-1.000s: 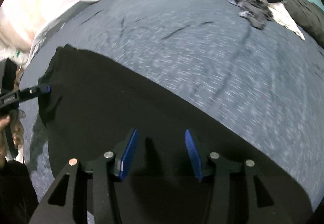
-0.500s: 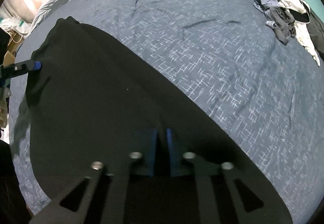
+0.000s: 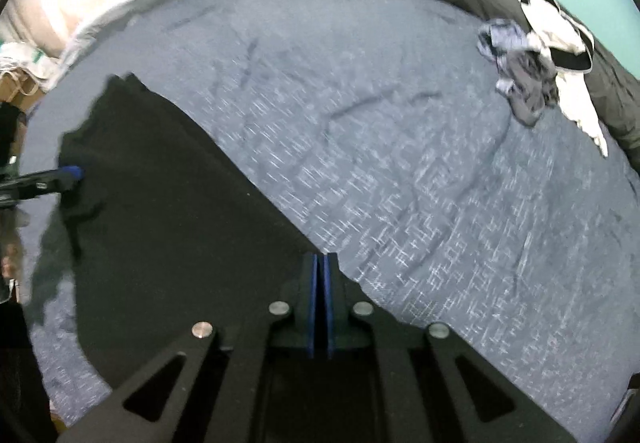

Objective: Fold clothes

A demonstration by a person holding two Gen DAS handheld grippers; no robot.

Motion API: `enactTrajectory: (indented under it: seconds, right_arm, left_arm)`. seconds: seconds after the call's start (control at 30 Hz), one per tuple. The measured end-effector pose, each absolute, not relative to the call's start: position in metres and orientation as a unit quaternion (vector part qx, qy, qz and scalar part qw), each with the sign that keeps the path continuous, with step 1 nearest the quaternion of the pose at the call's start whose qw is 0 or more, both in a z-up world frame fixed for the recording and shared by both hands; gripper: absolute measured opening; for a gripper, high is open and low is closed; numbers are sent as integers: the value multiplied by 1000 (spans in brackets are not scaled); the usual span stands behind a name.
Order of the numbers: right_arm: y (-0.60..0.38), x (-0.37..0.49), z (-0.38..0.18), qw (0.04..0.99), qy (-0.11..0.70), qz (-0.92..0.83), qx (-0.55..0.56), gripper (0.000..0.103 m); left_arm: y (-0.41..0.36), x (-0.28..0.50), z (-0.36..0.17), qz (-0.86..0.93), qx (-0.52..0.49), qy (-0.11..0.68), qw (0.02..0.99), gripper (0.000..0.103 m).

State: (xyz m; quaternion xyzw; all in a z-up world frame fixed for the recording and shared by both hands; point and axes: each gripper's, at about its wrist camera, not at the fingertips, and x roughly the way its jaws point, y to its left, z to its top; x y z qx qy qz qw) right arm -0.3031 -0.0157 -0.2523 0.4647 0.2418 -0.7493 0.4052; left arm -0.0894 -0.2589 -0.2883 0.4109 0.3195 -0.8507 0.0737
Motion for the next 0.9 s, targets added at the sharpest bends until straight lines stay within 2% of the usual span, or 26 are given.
enactTrajectory:
  seconds: [0.23,0.4,0.5,0.57,0.7,0.8,0.9]
  right_arm:
    - [-24,-315,-293,382,237,-749,487,3]
    - [-22,-309,-283,366,246,-773,456,3]
    - [-17,-309,-276,322,255,-800,437,3]
    - [-12,-312,-273,306,240,-809,441,3]
    - [6,-301,-258,331,187,-818,432,3]
    - [22,-303,-258,313,171,-823,443,7]
    - [51,-312,-263,300,138,-819,469,17]
  left_arm:
    - [-261,-87,-291,-849,413,321,75,69]
    - [-262,-86,-292,-847,415,323,75,69]
    - [-262,-85,-293,-846,416,324,75,69]
    - [-264,-84,-293,-846,416,326,76,69]
    - [-269,-80,-293,-845,414,331,78,69]
    - [-272,-78,-294,-844,413,334,79,69]
    - [-275,-75,-294,-843,411,338,81,69]
